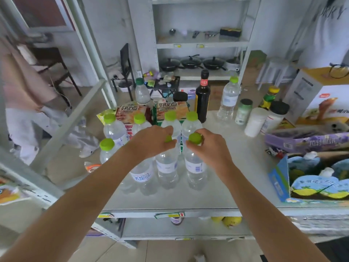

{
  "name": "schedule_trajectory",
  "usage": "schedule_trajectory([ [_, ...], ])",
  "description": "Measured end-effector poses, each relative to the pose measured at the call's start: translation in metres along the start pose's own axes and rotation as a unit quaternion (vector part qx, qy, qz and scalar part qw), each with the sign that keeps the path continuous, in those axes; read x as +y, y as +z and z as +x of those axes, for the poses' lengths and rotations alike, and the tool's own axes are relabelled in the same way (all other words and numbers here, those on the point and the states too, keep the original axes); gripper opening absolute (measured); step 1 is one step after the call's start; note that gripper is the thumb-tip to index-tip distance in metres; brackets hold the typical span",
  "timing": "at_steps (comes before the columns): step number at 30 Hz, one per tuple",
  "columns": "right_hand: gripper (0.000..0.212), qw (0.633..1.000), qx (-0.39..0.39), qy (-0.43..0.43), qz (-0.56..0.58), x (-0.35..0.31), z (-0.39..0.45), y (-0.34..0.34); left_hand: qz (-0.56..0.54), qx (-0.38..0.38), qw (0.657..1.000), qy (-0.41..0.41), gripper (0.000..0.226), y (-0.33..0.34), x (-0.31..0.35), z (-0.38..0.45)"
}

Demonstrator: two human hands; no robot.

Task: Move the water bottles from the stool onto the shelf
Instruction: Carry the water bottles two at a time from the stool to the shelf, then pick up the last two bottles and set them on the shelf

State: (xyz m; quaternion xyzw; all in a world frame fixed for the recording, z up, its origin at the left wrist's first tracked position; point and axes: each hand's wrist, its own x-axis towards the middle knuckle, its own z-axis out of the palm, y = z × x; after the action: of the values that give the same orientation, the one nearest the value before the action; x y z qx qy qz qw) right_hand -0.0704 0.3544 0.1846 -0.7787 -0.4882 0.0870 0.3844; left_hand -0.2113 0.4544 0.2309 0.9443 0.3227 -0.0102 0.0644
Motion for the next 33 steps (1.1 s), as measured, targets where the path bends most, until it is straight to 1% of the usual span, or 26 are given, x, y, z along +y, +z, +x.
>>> schedule_trajectory([
  [3, 0.034, 1.000, 0.021, 0.009, -0.011, 0.005, 0.002, -0.002, 0.073, -0.043, 0.996, -0.007, 0.036, -0.009, -0.002, 0.007],
  [6, 0.034, 0.998, 0.018, 0.038, 0.056, 0.011, 0.000, -0.004, 0.143, -0.095, 0.985, -0.024, 0.041, -0.019, 0.009, 0.012],
  [8, 0.038, 0.993, 0.004, 0.057, 0.104, 0.012, -0.004, -0.002, 0.172, -0.101, 0.979, -0.031, 0.042, -0.027, 0.024, 0.013],
  [9, 0.042, 0.990, -0.011, 0.066, 0.121, 0.012, -0.007, -0.001, 0.180, -0.091, 0.979, -0.023, 0.040, -0.029, 0.034, 0.014],
  [11, 0.054, 0.986, -0.038, 0.087, 0.139, 0.012, -0.017, 0.000, 0.185, -0.038, 0.981, 0.031, 0.037, -0.033, 0.058, 0.017],
  [13, 0.066, 0.983, -0.045, 0.107, 0.142, 0.020, -0.032, 0.001, 0.192, 0.031, 0.975, 0.110, 0.038, -0.034, 0.089, 0.019],
  [14, 0.069, 0.983, -0.043, 0.118, 0.137, 0.027, -0.045, 0.001, 0.190, 0.048, 0.969, 0.152, 0.038, -0.032, 0.105, 0.020],
  [15, 0.070, 0.982, -0.046, 0.136, 0.127, 0.034, -0.060, 0.000, 0.184, 0.051, 0.963, 0.192, 0.039, -0.028, 0.121, 0.021],
  [17, 0.065, 0.975, -0.048, 0.191, 0.100, 0.060, -0.092, -0.006, 0.162, 0.036, 0.952, 0.258, 0.037, -0.016, 0.152, 0.023],
  [19, 0.057, 0.959, -0.033, 0.272, 0.073, 0.092, -0.124, -0.023, 0.122, 0.002, 0.941, 0.315, 0.035, 0.005, 0.185, 0.027],
  [20, 0.053, 0.947, -0.009, 0.315, 0.055, 0.108, -0.142, -0.035, 0.091, -0.022, 0.934, 0.345, 0.034, 0.018, 0.204, 0.031],
  [22, 0.047, 0.928, 0.068, 0.363, -0.040, 0.145, -0.182, -0.063, -0.004, -0.086, 0.912, 0.400, 0.026, 0.050, 0.246, 0.038],
  [23, 0.046, 0.914, 0.081, 0.390, -0.079, 0.166, -0.206, -0.076, -0.050, -0.131, 0.898, 0.417, 0.021, 0.067, 0.269, 0.041],
  [24, 0.044, 0.886, 0.087, 0.453, -0.056, 0.184, -0.230, -0.089, -0.076, -0.180, 0.884, 0.426, 0.017, 0.086, 0.291, 0.042],
  [25, 0.044, 0.849, 0.082, 0.522, -0.021, 0.201, -0.254, -0.100, -0.079, -0.222, 0.873, 0.427, 0.014, 0.108, 0.313, 0.042],
  [26, 0.046, 0.817, 0.071, 0.571, 0.009, 0.220, -0.281, -0.109, -0.065, -0.255, 0.867, 0.423, 0.013, 0.132, 0.335, 0.042],
  [27, 0.048, 0.796, 0.066, 0.602, 0.022, 0.236, -0.303, -0.120, -0.041, -0.283, 0.863, 0.418, 0.014, 0.157, 0.355, 0.042],
  [29, 0.050, 0.770, 0.077, 0.634, 0.016, 0.266, -0.345, -0.146, 0.025, -0.328, 0.849, 0.414, 0.018, 0.202, 0.393, 0.040],
  [31, 0.051, 0.751, 0.088, 0.654, 0.000, 0.291, -0.380, -0.179, 0.089, -0.378, 0.826, 0.410, 0.022, 0.238, 0.429, 0.035],
  [33, 0.051, 0.735, 0.088, 0.672, -0.014, 0.318, -0.411, -0.214, 0.152, -0.400, 0.808, 0.404, 0.026, 0.263, 0.463, 0.033],
])
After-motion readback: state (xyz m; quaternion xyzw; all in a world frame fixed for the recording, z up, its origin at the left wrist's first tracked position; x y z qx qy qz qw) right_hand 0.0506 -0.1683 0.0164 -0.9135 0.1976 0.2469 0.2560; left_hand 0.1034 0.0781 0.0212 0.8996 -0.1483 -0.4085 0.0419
